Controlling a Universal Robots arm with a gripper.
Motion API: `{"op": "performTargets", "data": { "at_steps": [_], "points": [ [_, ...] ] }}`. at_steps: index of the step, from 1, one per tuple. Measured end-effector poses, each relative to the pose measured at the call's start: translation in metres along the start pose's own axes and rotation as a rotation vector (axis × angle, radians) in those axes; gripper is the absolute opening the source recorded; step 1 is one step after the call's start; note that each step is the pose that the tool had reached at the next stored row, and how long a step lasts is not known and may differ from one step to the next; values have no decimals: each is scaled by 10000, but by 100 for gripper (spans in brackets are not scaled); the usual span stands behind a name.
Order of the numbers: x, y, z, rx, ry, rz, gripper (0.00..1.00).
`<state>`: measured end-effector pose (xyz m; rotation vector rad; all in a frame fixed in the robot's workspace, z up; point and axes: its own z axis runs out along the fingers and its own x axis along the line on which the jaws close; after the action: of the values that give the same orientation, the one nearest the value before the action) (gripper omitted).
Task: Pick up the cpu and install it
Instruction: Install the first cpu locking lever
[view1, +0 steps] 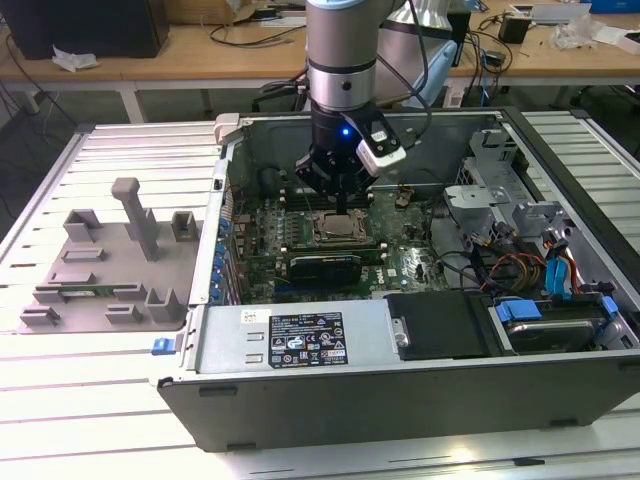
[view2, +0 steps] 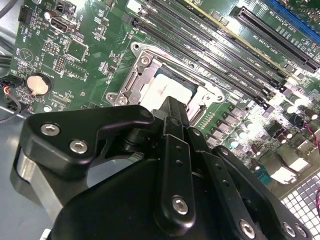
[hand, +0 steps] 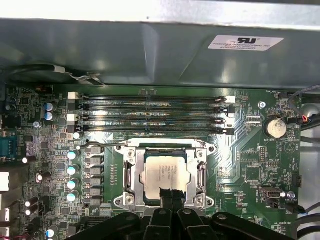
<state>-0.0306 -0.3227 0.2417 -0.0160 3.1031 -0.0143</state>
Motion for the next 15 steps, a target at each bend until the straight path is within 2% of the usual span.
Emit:
{"op": "performTargets", "data": {
  "at_steps": [5,8,15],
  "points": [
    [41,0,-1,-1,0,0,11],
    [120,2,-4,-1,-3,0,11],
    [217,4,-8,-1,-5,0,11]
  ]
}}
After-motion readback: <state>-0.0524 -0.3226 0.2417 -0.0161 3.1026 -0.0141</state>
